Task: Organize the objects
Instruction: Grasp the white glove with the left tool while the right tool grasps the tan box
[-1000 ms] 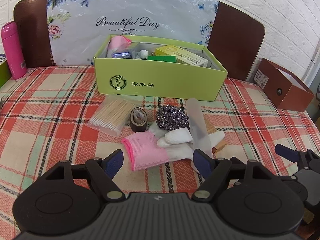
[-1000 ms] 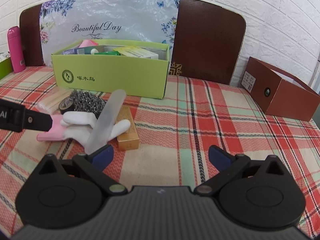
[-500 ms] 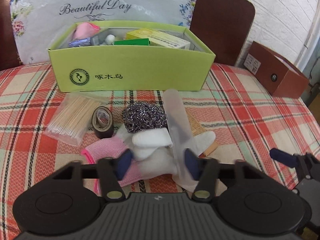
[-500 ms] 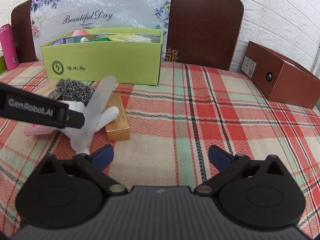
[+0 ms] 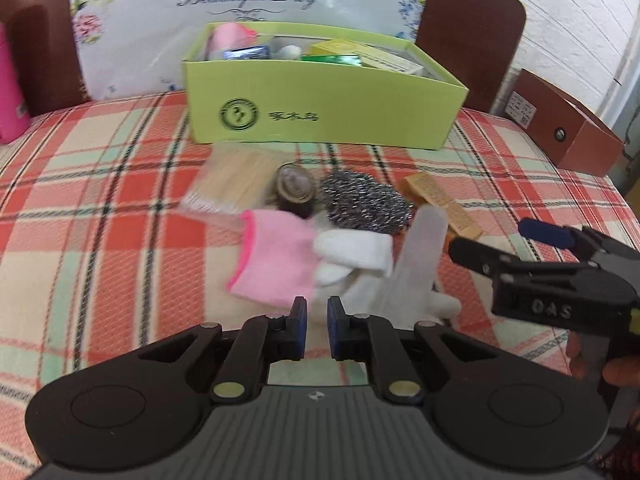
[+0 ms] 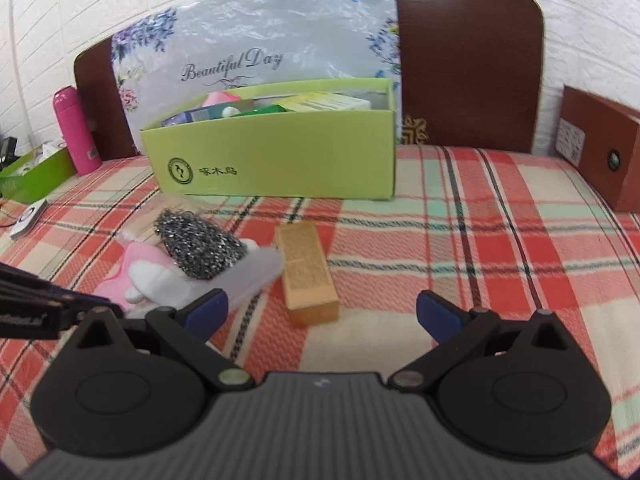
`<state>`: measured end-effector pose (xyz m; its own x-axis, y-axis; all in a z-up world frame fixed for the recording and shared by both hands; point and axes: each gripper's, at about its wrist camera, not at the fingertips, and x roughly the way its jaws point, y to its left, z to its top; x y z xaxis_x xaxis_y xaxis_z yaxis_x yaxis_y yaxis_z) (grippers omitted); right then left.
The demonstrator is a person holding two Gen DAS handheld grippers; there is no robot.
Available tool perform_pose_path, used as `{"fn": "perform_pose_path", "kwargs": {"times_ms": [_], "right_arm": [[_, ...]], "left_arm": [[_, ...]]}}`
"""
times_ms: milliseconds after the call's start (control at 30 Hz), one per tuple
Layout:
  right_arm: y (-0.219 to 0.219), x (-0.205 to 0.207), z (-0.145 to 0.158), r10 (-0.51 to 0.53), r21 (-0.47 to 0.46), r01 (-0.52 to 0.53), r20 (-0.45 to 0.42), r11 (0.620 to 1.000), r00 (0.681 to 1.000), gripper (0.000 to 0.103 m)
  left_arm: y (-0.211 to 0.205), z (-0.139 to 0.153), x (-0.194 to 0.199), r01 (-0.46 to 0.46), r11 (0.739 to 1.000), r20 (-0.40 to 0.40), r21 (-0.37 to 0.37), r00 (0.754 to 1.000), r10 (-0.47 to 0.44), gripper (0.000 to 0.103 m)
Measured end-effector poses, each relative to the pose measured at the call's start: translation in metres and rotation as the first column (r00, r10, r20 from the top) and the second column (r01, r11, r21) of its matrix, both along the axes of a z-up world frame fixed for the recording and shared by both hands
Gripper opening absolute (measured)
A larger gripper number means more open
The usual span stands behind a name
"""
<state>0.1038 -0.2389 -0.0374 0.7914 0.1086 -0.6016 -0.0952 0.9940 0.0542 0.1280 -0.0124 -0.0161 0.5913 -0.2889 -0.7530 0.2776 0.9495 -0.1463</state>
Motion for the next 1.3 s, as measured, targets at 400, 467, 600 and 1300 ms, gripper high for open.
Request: {"fn": "perform_pose_path", "kwargs": {"times_ms": [400,467,600,1300], "right_arm": [[-0.014,0.008,-0.007,0.011,0.064,-0.007,-0.077,0.998,0.997,0.033],[-0.018,0.000,-0.005,0.005,0.058,-0.001,-0.073,0.998,0.997,0.033],[-0.021,0.001,0.000,0.007,0.071,-0.003,-0.062,0.997,0.998,0.037],[-0.033,-0.007,-0.006,-0.030,0.056,0.038,-0.143,0.998,0.989,0.034]], "left_arm": [[0.017,-0.009,0.019,-0.091,0.993,-0.024,-0.073,0.996,0.089,0.061],[0.014,-0.010,0.023,-0.071,0.989,-0.035,-0.132,0.997,0.067,0.061],[-0.006,-0.010,0.030,-0.027,0.989,-0.017,-0.147,1.000,0.025,0.061],[0.017,0.011,-0.007,0.020,0.997,0.040,-0.071,0.999,-0.017,0.014]]}}
